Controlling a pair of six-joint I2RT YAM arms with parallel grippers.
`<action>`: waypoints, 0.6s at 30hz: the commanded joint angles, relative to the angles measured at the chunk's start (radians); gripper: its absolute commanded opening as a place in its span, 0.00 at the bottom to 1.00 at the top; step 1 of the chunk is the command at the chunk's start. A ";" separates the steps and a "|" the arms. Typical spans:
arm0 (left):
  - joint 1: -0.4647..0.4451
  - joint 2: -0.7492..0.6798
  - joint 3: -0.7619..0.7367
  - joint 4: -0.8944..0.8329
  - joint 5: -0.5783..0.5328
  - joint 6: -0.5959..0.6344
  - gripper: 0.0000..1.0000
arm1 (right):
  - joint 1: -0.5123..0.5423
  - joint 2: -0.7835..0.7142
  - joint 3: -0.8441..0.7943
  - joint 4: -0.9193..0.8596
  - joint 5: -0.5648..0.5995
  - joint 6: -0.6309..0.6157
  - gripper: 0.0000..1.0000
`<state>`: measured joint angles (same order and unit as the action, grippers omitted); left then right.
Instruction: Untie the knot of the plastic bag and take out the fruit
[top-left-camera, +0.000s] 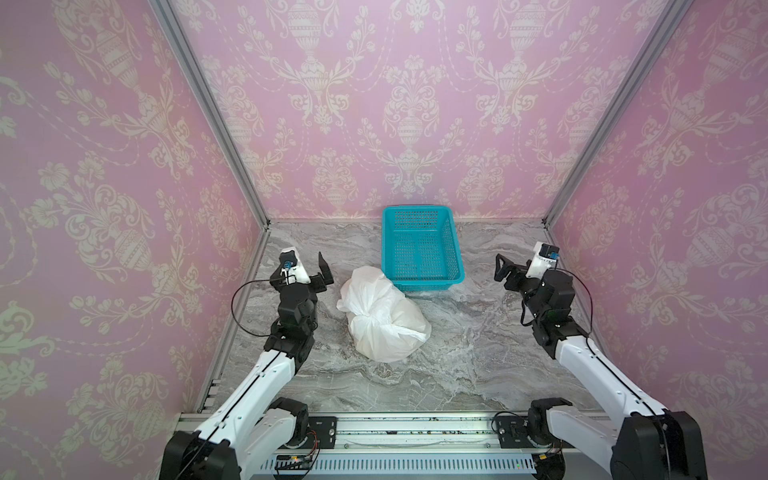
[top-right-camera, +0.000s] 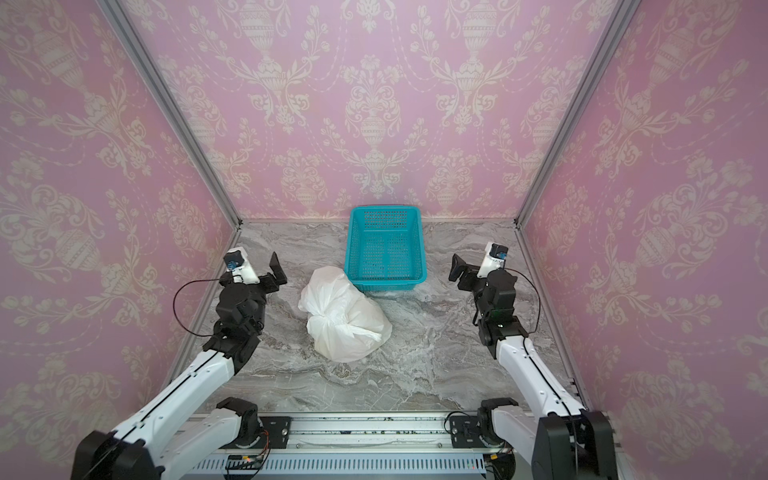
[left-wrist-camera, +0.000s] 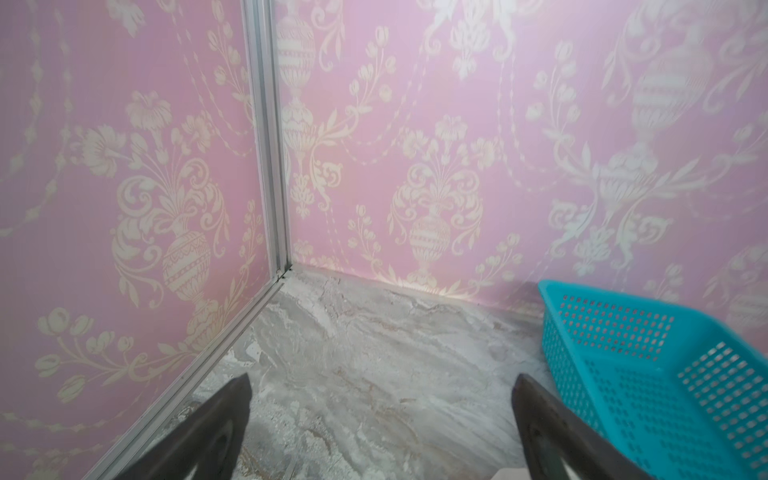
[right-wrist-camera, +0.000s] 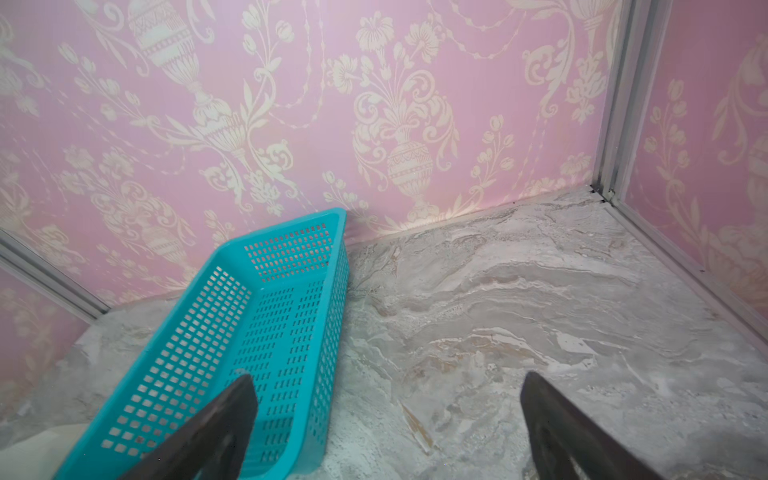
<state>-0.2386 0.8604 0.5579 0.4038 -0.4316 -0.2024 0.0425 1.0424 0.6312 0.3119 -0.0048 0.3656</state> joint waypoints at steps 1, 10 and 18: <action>0.015 -0.164 0.071 -0.327 0.081 -0.198 0.99 | -0.013 -0.023 0.063 -0.300 -0.121 0.145 1.00; 0.102 -0.499 -0.027 -0.222 0.057 -0.300 0.99 | -0.065 -0.086 -0.077 -0.029 -0.469 0.177 1.00; 0.102 -0.146 0.245 -0.580 0.128 -0.346 0.93 | 0.335 -0.097 0.101 -0.288 -0.298 -0.065 1.00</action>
<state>-0.1406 0.6624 0.8040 -0.0189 -0.3588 -0.5186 0.3061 0.9752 0.6807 0.1047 -0.3508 0.4057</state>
